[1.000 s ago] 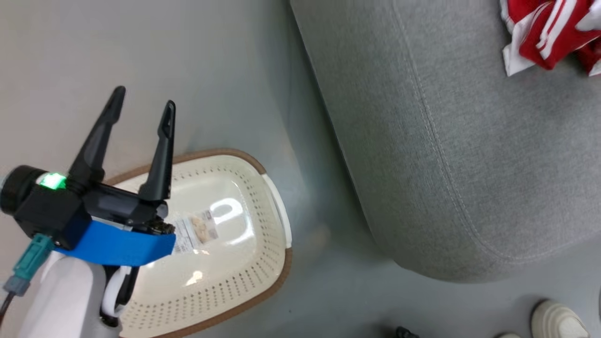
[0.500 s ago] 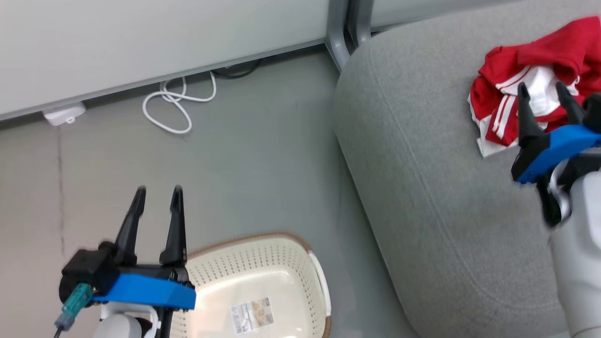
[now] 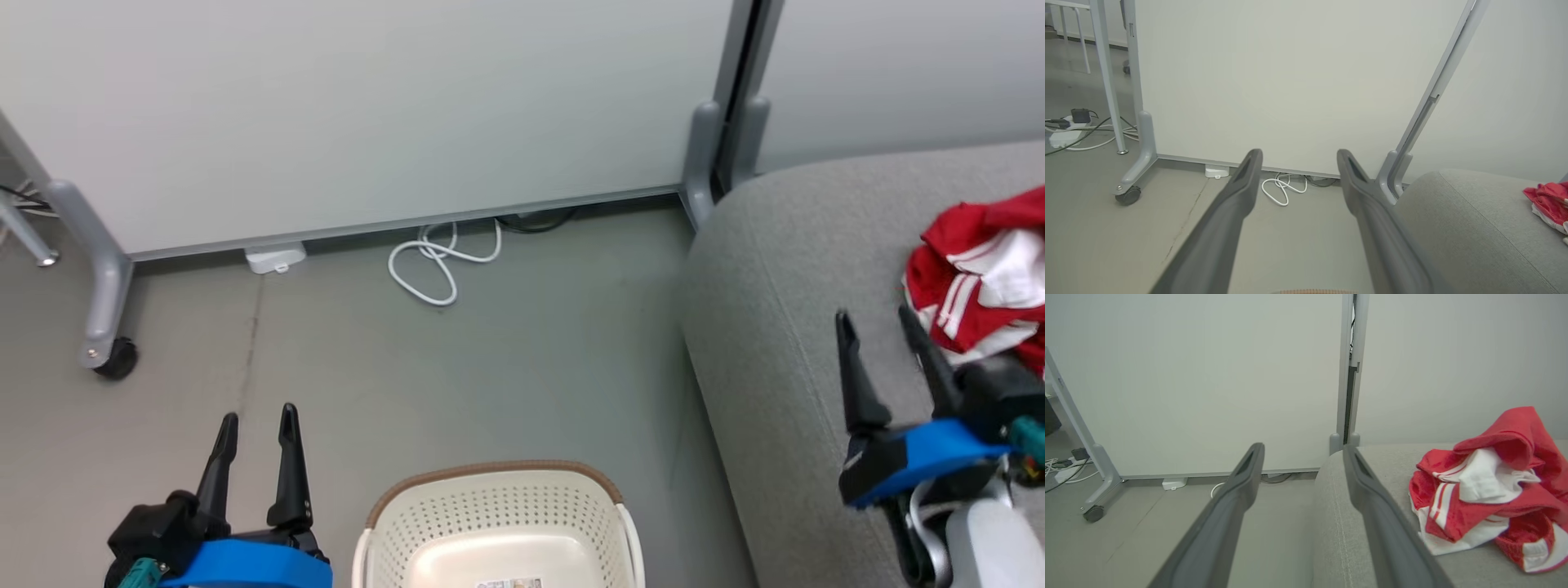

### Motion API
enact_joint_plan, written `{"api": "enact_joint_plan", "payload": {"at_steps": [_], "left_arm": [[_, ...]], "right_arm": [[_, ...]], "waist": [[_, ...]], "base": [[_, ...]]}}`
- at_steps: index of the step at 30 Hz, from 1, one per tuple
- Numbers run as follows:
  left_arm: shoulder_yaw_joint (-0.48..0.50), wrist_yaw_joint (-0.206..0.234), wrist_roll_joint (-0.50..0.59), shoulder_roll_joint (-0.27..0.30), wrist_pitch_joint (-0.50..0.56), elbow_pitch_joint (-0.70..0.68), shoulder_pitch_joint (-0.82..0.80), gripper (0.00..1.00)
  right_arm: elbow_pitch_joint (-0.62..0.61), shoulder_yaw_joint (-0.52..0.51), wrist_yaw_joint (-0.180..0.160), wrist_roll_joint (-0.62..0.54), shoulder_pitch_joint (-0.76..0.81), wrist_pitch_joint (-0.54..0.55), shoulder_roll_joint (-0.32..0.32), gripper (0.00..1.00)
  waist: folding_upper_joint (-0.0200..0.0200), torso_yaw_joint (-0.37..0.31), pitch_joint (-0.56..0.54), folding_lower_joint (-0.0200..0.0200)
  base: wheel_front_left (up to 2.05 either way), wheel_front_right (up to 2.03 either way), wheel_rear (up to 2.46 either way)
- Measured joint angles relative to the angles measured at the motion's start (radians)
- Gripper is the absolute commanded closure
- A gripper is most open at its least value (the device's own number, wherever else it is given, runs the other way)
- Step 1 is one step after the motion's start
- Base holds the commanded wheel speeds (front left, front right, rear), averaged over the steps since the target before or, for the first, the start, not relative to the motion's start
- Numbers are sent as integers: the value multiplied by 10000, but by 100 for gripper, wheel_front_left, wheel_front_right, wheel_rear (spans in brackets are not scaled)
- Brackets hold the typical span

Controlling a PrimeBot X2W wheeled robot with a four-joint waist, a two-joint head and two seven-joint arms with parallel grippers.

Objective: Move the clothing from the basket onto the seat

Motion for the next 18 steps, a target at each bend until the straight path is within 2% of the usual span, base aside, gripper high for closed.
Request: {"api": "enact_joint_plan", "payload": {"at_steps": [7,18], "left_arm": [[226,-98,81,-211,0,249,348,0],[512,-132,255,-405,0,476,646,0]], "right_arm": [[-1283,-192,0,-313,1744,380,512,0],[-1871,-77,0,-165,2717,625,790,0]], "waist": [[0,668,-455,0],[0,1061,-704,1]], "base": [[0,0,0],[0,0,0]]}}
